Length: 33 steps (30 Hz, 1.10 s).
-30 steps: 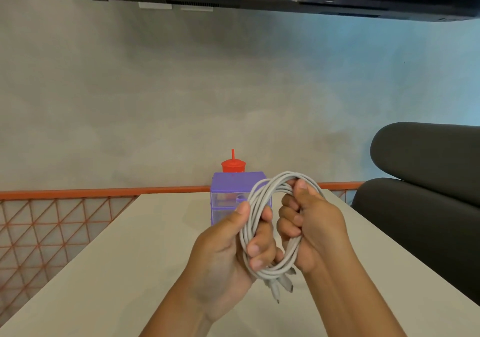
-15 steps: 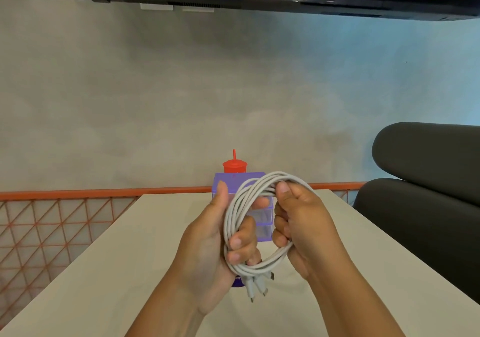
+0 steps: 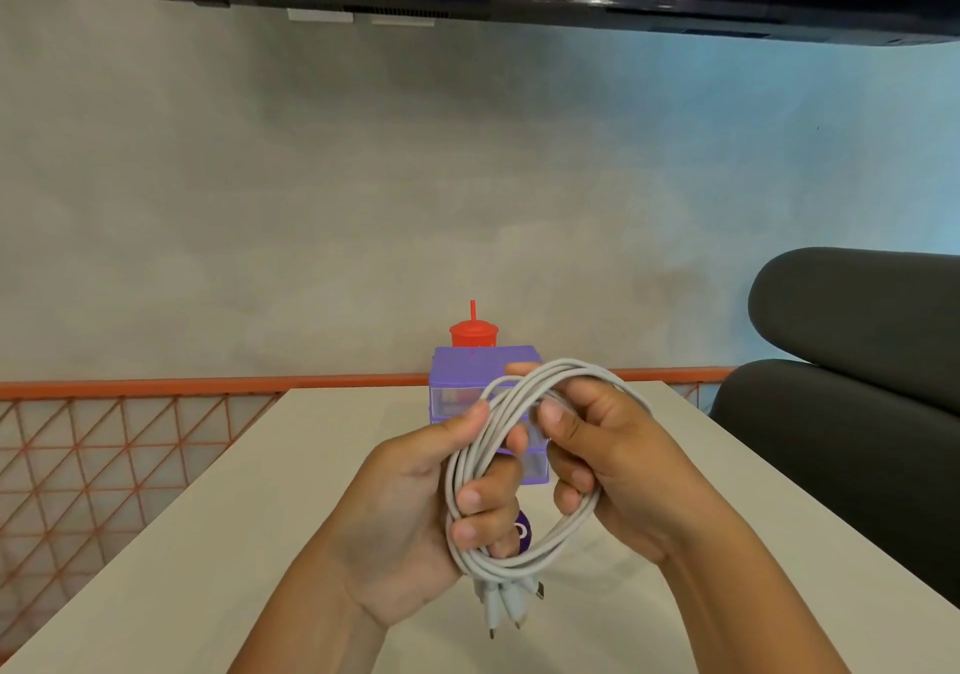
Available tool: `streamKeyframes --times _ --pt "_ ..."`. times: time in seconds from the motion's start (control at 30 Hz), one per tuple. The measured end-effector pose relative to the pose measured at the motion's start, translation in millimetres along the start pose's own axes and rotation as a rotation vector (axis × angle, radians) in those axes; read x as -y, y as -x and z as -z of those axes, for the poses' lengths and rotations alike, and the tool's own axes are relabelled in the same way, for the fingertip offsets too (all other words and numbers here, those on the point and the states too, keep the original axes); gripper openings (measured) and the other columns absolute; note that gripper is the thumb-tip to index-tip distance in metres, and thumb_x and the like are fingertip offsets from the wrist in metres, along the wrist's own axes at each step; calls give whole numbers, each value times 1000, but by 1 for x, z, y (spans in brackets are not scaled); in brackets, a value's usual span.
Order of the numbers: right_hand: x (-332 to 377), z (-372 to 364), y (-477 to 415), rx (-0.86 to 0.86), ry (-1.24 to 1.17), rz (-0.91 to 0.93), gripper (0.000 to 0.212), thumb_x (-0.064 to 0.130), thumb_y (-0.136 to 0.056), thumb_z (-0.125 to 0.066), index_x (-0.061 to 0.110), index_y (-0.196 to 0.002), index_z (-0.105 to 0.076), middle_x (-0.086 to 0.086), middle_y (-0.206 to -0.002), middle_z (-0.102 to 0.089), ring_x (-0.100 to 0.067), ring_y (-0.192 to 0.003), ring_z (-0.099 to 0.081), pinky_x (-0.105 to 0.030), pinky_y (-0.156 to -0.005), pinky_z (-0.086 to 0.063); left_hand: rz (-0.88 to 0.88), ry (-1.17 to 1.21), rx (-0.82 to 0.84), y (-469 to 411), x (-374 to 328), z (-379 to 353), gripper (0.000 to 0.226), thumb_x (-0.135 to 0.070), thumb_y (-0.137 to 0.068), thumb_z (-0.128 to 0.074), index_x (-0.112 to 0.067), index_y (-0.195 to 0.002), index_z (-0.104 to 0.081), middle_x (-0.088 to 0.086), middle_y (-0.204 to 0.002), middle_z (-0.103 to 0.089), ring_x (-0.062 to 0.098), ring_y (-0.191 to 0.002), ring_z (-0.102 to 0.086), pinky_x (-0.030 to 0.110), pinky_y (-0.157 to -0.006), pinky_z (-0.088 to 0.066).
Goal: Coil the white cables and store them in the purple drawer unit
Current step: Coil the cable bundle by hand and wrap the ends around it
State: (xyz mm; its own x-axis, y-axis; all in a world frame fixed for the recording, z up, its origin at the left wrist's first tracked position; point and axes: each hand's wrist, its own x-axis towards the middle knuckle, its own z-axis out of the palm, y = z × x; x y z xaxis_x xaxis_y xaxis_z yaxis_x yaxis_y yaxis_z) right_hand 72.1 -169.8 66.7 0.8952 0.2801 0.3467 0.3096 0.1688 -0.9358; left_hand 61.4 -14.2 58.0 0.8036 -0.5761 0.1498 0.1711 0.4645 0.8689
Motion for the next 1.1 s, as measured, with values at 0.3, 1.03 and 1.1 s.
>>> streamKeyframes --times 0.3,1.03,1.1 --pt "-2 5 -1 -96 191 69 31 5 -96 -40 15 -81 -65 -2 -53 -43 -5 -39 -36 -19 -39 -39 83 114 34 -4 5 -3 41 -43 -81 -44 -7 -68 -60 -1 -41 -34 11 -32 -32 24 -47 -32" --pt "0 2 -3 -103 -183 -5 44 4 -97 -35 25 -88 -73 -1 -53 -38 -4 -37 -25 -15 -31 -23 -116 81 92 -6 20 -12 31 -29 -65 -81 -6 -81 -67 2 -51 -48 13 -38 -48 28 -50 -49" --pt "-1 1 -6 -150 -247 -23 40 4 -97 -35 21 -91 -70 -1 -53 -34 -3 -36 -23 -13 -30 -21 -125 73 82 -7 22 -11 35 -28 -59 -85 -7 -81 -68 2 -51 -48 13 -40 -50 28 -51 -50"
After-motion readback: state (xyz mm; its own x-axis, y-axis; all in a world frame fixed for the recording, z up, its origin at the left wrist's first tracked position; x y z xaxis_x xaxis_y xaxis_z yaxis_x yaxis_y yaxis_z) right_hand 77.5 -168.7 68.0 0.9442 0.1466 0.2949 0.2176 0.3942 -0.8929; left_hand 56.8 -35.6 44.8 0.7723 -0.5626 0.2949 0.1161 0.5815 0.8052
